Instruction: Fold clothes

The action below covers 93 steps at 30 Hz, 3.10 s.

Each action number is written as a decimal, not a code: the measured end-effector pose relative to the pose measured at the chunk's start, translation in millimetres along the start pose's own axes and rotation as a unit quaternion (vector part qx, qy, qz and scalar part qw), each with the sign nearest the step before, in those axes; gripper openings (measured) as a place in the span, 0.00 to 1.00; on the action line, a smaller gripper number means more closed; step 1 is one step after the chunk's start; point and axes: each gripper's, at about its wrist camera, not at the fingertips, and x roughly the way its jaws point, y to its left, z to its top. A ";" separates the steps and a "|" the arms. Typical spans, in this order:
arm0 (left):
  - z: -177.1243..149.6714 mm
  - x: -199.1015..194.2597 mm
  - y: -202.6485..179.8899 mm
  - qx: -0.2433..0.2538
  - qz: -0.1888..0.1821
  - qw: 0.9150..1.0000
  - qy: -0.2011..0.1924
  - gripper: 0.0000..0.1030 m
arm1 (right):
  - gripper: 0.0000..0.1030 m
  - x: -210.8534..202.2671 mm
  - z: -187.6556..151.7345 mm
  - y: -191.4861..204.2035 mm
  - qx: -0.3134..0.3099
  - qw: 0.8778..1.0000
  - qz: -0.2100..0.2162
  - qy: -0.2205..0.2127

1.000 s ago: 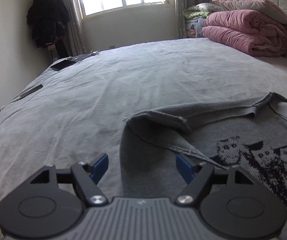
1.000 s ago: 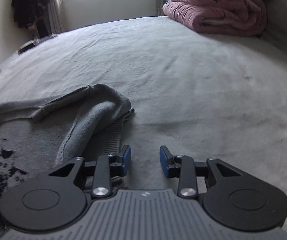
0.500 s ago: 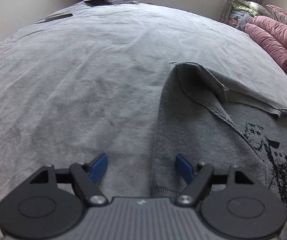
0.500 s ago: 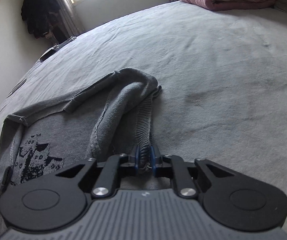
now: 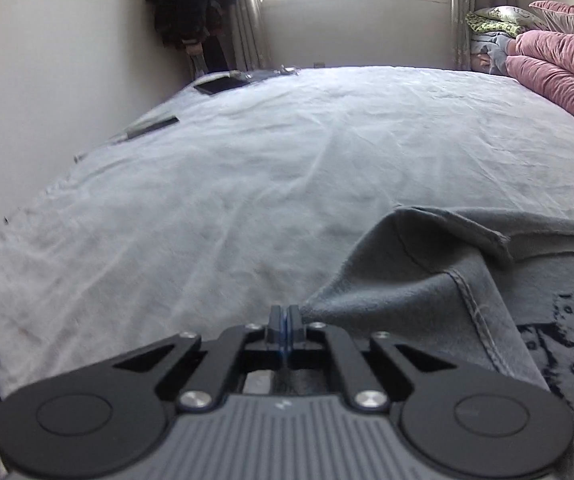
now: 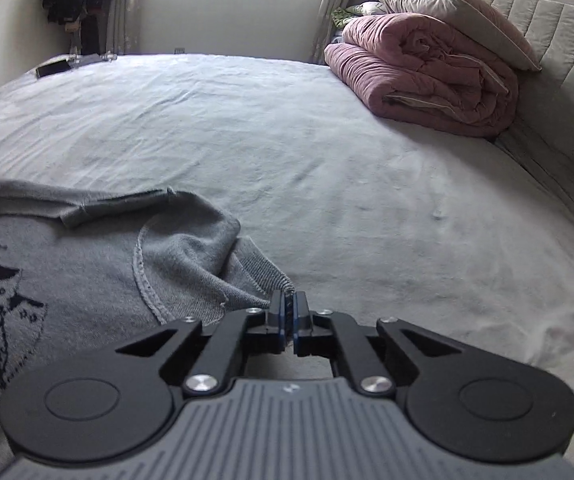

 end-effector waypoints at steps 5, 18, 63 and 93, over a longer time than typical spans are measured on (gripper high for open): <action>6.6 19.1 -0.6 0.051 0.057 0.997 -0.027 0.01 | 0.03 20.4 -24.6 18.5 -0.038 0.999 -0.012 0.022; 33.7 53.2 -19.5 0.239 0.191 0.946 -0.106 0.01 | 0.03 20.1 -26.1 31.1 -0.054 0.998 -0.023 -0.008; 16.3 72.1 6.6 0.079 0.007 0.997 0.017 0.05 | 0.15 98.7 98.5 151.3 0.057 0.996 0.044 -0.046; 17.9 86.0 22.5 0.031 -0.051 0.998 0.014 0.05 | 0.08 91.6 123.0 333.7 -0.087 0.986 0.130 -0.059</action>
